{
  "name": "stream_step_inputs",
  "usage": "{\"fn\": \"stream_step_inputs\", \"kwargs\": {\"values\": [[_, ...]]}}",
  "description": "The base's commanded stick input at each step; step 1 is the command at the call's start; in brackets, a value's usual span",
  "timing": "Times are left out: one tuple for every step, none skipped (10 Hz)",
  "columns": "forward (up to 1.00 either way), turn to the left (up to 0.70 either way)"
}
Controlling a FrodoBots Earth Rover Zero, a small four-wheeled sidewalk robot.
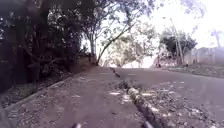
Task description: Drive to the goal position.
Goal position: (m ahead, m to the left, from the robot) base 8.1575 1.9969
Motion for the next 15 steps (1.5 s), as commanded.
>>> {"fn": "stream_step_inputs", "kwargs": {"values": [[0.70, 0.00], [0.70, 0.00], [0.70, 0.00], [0.70, 0.00], [0.70, 0.00], [0.70, 0.00], [0.70, 0.00], [0.70, 0.00], [0.70, 0.00], [0.70, 0.00], [0.70, 0.00], [0.70, 0.00], [0.70, 0.00], [0.70, 0.00], [0.69, 0.00]]}}
